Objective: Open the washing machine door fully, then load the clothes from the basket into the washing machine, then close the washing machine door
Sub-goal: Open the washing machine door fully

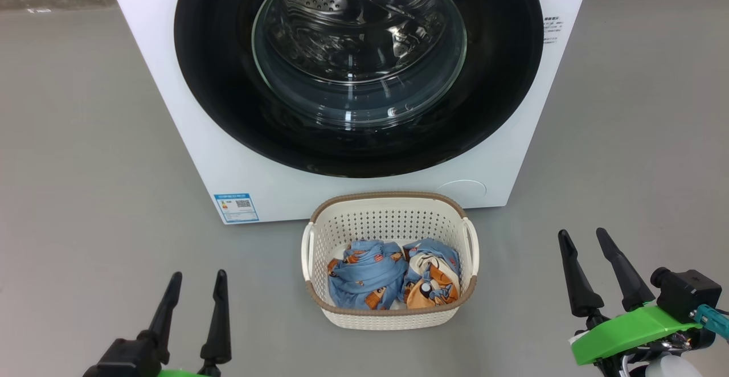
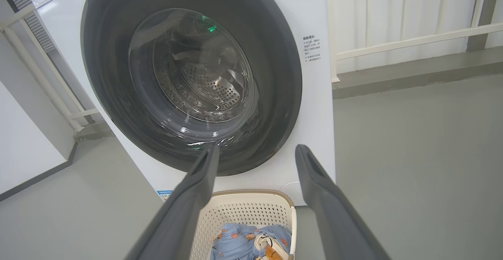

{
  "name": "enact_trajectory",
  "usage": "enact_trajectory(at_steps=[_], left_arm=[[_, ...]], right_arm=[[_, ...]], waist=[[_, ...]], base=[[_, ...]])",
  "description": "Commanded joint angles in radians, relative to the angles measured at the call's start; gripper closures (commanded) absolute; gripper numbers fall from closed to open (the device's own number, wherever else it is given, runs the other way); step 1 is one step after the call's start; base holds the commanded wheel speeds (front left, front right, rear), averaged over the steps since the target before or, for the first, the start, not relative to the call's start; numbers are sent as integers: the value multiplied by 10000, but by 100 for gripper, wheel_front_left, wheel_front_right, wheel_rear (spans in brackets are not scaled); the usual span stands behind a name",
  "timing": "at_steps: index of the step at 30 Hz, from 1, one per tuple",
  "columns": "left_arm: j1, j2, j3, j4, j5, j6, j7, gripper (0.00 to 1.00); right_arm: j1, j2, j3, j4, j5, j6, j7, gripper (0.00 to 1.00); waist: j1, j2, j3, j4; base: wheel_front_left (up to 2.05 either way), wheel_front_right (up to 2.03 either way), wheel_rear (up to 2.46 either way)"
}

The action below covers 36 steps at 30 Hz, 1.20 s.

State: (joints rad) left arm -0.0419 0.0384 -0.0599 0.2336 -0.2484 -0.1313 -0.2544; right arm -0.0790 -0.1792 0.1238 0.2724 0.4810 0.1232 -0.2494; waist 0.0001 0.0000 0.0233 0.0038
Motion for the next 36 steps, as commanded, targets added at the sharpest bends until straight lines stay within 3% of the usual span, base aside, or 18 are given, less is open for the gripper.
enact_trajectory(at_steps=[1,12,36], left_arm=[[-434,143,316,-137,139,6,-74,0],[-487,163,412,-96,349,6,-74,0],[-624,178,329,-236,9,6,-74,0]], right_arm=[[-280,-77,126,-269,-151,75,-124,0],[-269,0,90,-343,-154,75,-124,0],[-401,38,5,-384,-123,75,-124,0]], waist=[[0,0,-1,0],[0,0,109,-36],[0,0,332,-130]], base=[[0,0,0],[33,33,-66],[110,110,-219]])
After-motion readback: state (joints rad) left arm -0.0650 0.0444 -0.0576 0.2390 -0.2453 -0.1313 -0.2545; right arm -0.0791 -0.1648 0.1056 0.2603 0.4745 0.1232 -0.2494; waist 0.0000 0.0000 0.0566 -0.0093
